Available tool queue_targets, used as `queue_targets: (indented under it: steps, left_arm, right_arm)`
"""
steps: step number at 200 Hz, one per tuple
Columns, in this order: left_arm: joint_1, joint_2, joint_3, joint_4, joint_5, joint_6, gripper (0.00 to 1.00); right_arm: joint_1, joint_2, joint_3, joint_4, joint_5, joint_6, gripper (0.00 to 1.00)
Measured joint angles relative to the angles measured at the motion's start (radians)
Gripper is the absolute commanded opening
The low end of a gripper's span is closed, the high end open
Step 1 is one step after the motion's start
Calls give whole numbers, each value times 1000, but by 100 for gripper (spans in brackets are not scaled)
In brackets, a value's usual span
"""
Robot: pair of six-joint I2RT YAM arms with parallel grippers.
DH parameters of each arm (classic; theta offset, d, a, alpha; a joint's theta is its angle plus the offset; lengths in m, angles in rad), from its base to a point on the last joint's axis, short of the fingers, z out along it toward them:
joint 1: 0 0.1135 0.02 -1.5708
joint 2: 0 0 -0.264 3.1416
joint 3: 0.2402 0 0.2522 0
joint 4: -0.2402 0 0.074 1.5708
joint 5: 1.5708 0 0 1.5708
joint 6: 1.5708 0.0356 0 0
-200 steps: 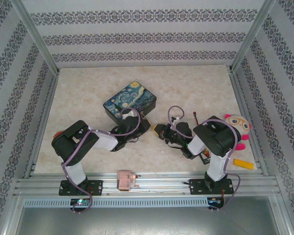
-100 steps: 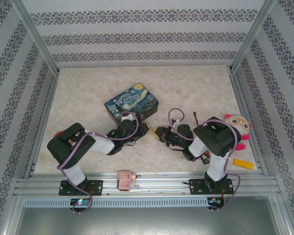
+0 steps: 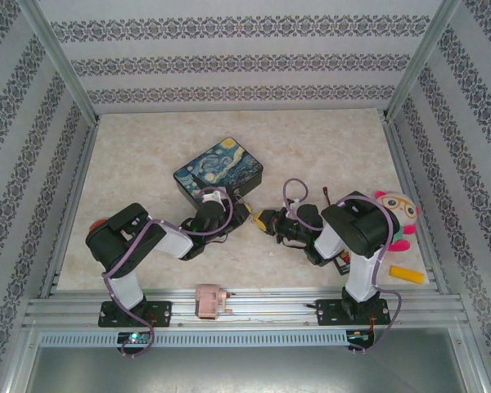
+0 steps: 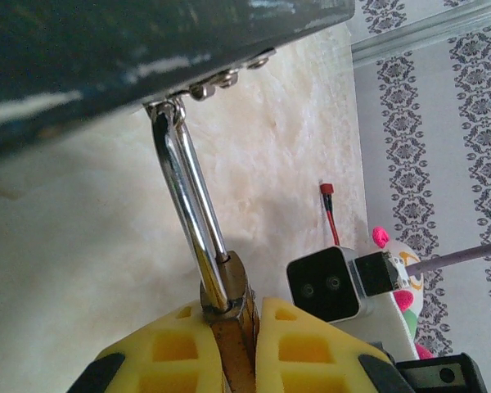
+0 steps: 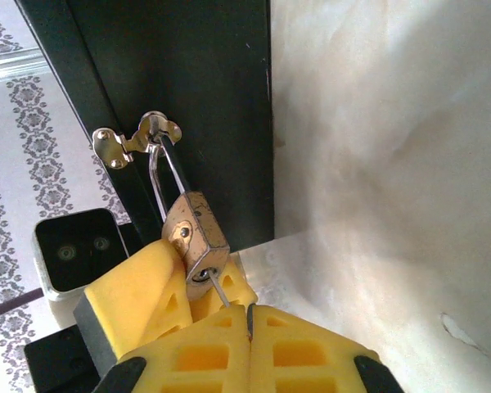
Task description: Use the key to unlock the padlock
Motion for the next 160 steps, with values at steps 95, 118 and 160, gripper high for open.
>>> queue_targets:
  steps: [95, 118, 160]
  left_arm:
    - [2, 0, 0, -1, -14, -1, 0]
    - [2, -2, 0, -4, -14, 0, 0]
    - [2, -2, 0, -4, -14, 0, 0]
  right_arm:
    - [-39, 11, 37, -22, -84, 33, 0]
    - [-51, 11, 40, -22, -98, 38, 0]
    - [-68, 18, 61, -23, -130, 58, 0]
